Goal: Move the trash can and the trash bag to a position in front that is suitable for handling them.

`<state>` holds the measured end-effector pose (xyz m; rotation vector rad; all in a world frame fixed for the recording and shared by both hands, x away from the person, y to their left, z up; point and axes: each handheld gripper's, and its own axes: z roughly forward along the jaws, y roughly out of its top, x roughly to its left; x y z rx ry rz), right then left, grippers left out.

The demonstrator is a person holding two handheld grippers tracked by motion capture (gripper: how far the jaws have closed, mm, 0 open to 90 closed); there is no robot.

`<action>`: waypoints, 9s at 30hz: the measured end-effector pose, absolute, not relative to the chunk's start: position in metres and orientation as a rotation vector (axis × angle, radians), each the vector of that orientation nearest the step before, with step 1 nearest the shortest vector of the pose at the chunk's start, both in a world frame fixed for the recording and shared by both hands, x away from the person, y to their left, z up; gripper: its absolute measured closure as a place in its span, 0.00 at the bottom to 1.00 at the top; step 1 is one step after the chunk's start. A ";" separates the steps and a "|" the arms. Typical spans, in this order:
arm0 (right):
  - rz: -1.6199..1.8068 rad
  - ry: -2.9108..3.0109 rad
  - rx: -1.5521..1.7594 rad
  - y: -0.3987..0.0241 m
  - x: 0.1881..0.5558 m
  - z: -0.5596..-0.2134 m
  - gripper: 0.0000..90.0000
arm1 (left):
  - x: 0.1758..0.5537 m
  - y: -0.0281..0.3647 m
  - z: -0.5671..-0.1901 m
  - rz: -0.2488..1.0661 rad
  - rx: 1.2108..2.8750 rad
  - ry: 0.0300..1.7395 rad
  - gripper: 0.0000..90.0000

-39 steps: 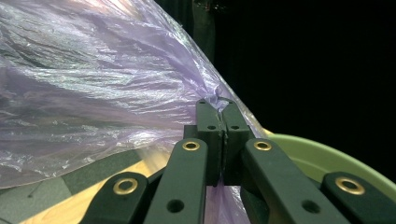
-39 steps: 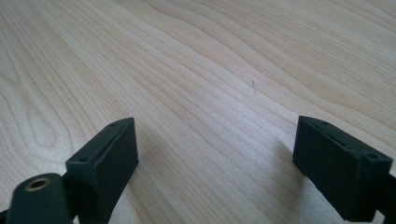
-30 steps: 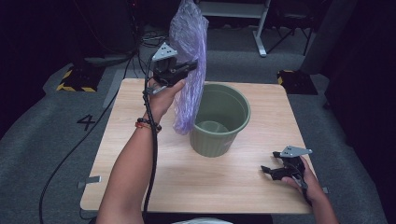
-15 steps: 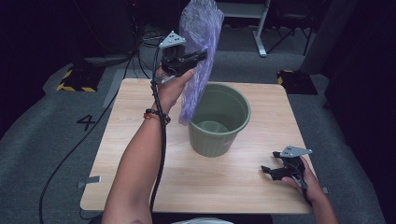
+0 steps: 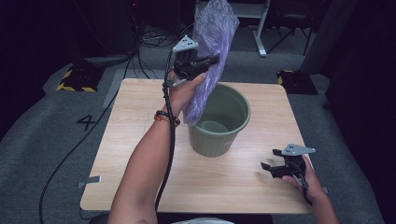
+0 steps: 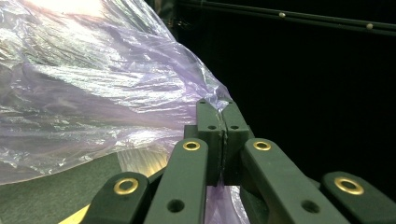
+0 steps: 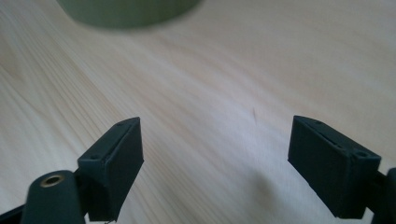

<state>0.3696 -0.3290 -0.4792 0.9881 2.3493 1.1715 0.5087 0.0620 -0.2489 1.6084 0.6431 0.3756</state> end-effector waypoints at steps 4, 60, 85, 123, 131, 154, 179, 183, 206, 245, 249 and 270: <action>1.354 2.239 0.911 -0.321 0.359 -0.438 0.22 | 0.506 0.058 -0.248 0.376 1.624 0.629 0.99; 1.299 2.083 0.618 -0.118 0.367 -0.321 0.99 | 0.495 0.063 -0.255 0.428 1.713 0.624 0.99; 1.162 2.091 0.721 -0.159 0.402 -0.327 0.45 | 0.461 0.072 -0.274 0.466 1.722 0.509 0.99; 1.287 2.138 0.627 -0.189 0.399 -0.319 0.29 | 0.457 0.073 -0.301 0.588 1.823 0.511 0.99; 1.325 2.140 0.586 -0.175 0.399 -0.312 0.29 | 0.444 0.059 -0.301 0.560 1.844 0.430 0.99; 1.387 2.096 0.596 -0.187 0.407 -0.301 0.31 | 0.408 0.061 -0.329 0.528 1.890 0.314 0.99; 1.393 2.094 0.605 -0.172 0.420 -0.311 0.97 | 0.399 0.064 -0.354 0.535 1.914 0.302 0.97; 1.414 2.090 0.589 -0.173 0.418 -0.313 1.00 | 0.398 0.065 -0.355 0.535 1.918 0.304 0.93; 1.402 2.093 0.423 -0.178 0.384 -0.319 1.00 | 0.408 0.092 -0.312 0.440 1.671 0.468 0.22; 1.493 2.028 0.464 -0.204 0.375 -0.313 0.34 | 0.383 0.074 -0.322 0.488 1.841 0.253 1.00; 1.474 2.053 0.475 -0.199 0.381 -0.310 0.34 | 0.378 0.074 -0.326 0.506 1.844 0.242 1.00; 1.465 2.117 0.327 -0.192 0.356 -0.329 1.00 | 0.355 0.090 -0.339 0.518 1.821 0.279 0.83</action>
